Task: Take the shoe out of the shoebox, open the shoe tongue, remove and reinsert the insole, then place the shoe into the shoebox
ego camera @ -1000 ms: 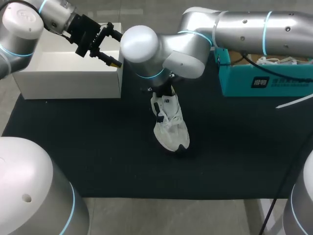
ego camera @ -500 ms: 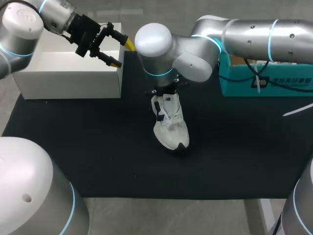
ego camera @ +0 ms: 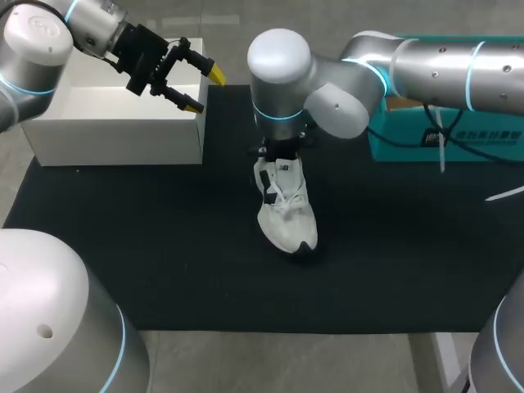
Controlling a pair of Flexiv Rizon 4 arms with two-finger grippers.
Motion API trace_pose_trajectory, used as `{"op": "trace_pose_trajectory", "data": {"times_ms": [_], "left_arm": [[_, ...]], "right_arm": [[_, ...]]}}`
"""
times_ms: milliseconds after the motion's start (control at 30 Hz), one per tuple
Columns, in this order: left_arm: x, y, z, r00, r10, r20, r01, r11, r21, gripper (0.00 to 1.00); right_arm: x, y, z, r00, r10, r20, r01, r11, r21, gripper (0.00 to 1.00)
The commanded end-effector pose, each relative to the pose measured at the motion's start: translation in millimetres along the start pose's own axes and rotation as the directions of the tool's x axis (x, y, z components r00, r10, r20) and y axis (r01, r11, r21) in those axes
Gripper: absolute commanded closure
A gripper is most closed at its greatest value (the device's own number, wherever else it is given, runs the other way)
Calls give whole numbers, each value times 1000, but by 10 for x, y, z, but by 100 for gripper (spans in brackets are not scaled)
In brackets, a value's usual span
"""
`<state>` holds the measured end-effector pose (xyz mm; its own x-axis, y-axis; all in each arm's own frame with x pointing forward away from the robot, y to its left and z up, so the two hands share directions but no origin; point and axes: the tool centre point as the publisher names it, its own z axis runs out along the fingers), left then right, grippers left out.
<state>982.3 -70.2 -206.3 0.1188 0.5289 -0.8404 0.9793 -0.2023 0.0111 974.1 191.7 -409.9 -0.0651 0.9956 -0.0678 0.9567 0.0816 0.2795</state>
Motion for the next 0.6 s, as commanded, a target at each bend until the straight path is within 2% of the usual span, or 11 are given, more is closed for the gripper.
{"op": "trace_pose_trajectory", "data": {"times_ms": [33,367,600], "left_arm": [[-4,-12,3,1000,1,-3,-1,1000,-3,0],[-4,-12,3,1000,1,-3,-1,1000,-3,0],[-4,-12,3,1000,1,-3,-1,1000,-3,0]], "right_arm": [[-22,-14,-203,1000,15,-5,-15,1000,18,100],[-3,-19,-329,999,27,-22,-25,994,108,100],[25,-84,-498,997,63,-49,-49,968,246,100]]}}
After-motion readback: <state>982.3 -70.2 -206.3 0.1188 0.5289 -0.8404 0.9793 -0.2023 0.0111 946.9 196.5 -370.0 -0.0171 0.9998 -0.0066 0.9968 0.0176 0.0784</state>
